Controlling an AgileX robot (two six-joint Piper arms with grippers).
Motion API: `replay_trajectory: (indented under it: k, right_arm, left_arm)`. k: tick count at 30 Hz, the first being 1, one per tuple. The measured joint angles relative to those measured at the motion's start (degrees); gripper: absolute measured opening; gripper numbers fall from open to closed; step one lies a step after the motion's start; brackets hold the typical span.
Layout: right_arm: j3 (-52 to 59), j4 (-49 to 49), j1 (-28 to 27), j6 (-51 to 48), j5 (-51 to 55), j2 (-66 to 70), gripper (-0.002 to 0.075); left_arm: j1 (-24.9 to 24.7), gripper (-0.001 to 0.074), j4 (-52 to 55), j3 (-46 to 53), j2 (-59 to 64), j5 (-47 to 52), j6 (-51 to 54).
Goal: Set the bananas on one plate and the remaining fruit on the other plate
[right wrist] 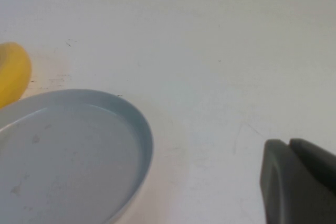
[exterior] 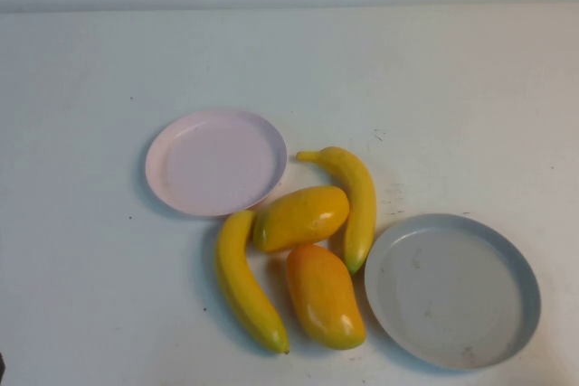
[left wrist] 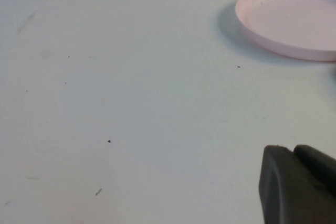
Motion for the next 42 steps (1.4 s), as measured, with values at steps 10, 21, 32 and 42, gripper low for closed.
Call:
replay_trajectory:
  k: [10,21,32,42]
  right_arm:
    - [0.0,0.0,0.0,0.0,0.0,0.0,-0.0017]
    - [0.0,0.0,0.0,-0.1,0.0,0.0,-0.0017]
    - [0.0,0.0,0.0,-0.1,0.0,0.0,-0.0017]
    - [0.0,0.0,0.0,-0.1,0.0,0.0,-0.0017]
  left_arm:
    - [0.0,0.0002,-23.5,0.0,0.0,-6.2,0.0]
    - [0.0,0.0000,-42.2,-0.4,0.0,-9.0,-0.5]
    - [0.0,-0.0002,-33.7,-25.1,23.3,16.4,-0.3]
    - [0.0,-0.0002,-20.9,-45.4,51.4,33.8,4.4]
